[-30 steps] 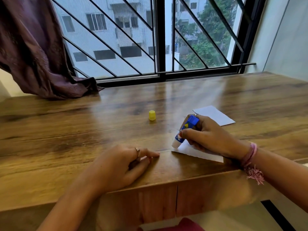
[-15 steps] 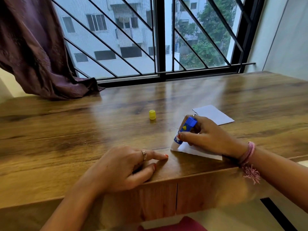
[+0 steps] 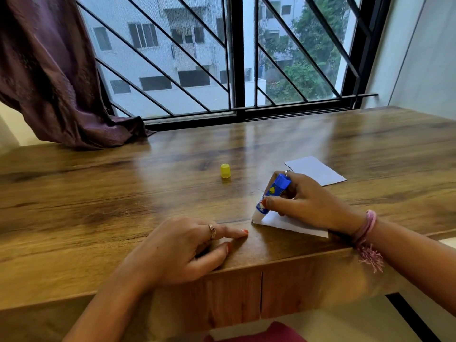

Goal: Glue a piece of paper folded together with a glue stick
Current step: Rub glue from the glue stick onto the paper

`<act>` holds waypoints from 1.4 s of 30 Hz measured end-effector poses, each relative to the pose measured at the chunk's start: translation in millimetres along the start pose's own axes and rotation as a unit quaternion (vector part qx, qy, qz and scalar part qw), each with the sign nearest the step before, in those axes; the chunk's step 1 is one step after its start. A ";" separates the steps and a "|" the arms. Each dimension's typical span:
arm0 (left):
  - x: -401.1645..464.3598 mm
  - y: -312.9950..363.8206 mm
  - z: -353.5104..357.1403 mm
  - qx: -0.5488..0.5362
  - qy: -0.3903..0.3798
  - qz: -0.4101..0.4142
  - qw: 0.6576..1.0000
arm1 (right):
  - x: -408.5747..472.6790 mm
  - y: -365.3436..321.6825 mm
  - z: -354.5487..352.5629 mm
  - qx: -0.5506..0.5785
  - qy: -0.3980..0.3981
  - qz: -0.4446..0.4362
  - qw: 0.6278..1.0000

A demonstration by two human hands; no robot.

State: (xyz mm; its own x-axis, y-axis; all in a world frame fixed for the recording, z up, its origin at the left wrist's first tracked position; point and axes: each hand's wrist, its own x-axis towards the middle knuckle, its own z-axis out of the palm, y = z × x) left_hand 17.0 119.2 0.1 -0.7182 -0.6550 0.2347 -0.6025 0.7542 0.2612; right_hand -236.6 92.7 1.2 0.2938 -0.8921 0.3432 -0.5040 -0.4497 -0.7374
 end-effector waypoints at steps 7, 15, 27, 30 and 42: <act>0.6 0.9 -1.1 -0.002 0.004 -0.005 1.000 | 2.1 2.6 -1.0 -0.001 0.010 0.001 1.000; 2.7 5.8 0.2 0.031 0.004 -0.009 0.999 | 3.2 3.7 0.0 0.004 0.018 -0.004 1.000; 14.4 30.9 24.0 0.148 0.067 0.027 0.986 | 3.1 4.9 -1.4 -0.037 0.046 -0.006 0.998; 14.8 32.0 26.3 0.179 0.072 0.020 0.981 | 3.3 3.5 -1.0 -0.042 0.044 -0.009 0.998; 17.6 34.4 24.7 0.194 0.062 0.007 0.979 | 3.0 1.9 -2.8 -0.039 0.047 -0.018 0.998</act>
State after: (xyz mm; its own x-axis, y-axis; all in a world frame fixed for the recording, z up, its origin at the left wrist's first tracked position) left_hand -25.0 134.8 -9.9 -0.6943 -0.6269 0.3536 -0.6970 0.7081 -0.1133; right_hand -238.9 89.1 2.6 0.2367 -0.8743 0.4238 -0.5576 -0.4794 -0.6777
